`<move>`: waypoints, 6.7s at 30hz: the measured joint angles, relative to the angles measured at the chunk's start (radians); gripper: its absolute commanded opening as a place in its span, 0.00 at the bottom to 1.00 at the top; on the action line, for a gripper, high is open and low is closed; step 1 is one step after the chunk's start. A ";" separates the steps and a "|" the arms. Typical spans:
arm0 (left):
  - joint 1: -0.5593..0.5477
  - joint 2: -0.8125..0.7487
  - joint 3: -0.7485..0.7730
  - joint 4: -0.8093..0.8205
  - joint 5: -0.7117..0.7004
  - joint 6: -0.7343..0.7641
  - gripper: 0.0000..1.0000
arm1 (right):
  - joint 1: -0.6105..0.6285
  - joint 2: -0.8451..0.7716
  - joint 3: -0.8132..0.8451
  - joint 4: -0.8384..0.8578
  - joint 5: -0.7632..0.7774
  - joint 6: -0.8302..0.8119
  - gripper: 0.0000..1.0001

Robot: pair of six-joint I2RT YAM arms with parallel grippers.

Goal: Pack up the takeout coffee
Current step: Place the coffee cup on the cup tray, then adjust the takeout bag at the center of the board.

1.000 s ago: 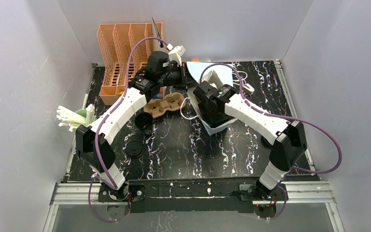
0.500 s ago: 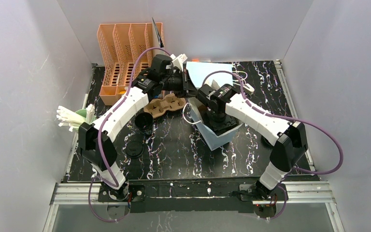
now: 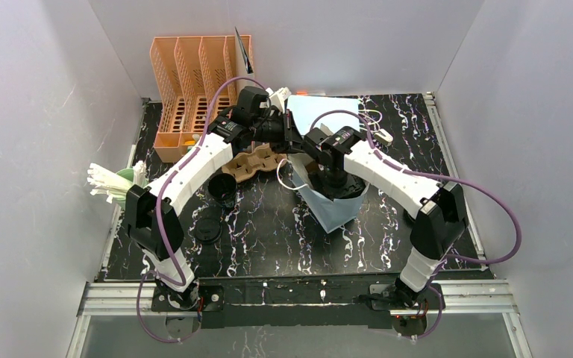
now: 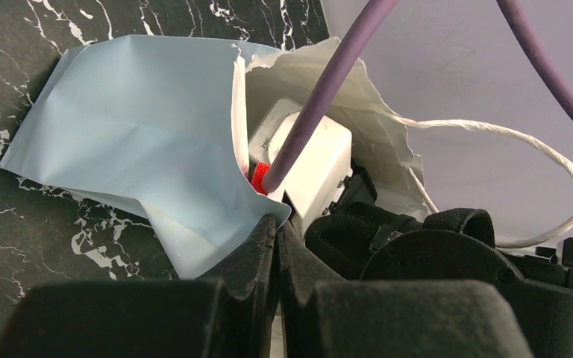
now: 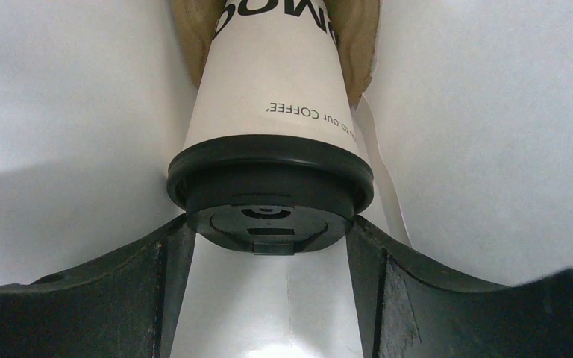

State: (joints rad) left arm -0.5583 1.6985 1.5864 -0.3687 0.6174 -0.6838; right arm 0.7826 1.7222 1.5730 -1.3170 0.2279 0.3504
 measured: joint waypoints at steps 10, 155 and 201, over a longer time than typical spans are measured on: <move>0.000 0.000 0.011 -0.036 -0.034 0.047 0.01 | -0.008 0.008 -0.032 0.043 -0.010 -0.042 0.14; 0.004 -0.237 -0.140 0.405 -0.156 0.365 0.00 | -0.076 -0.484 0.096 0.147 -0.190 0.034 0.01; 0.005 -0.019 0.174 0.010 -0.452 0.244 0.80 | -0.407 -0.003 0.687 0.042 -0.234 0.001 0.83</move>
State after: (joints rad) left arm -0.5533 1.6798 1.7599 -0.3584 0.1650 -0.4397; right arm 0.3752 1.7187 2.2597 -1.2747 -0.0063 0.3515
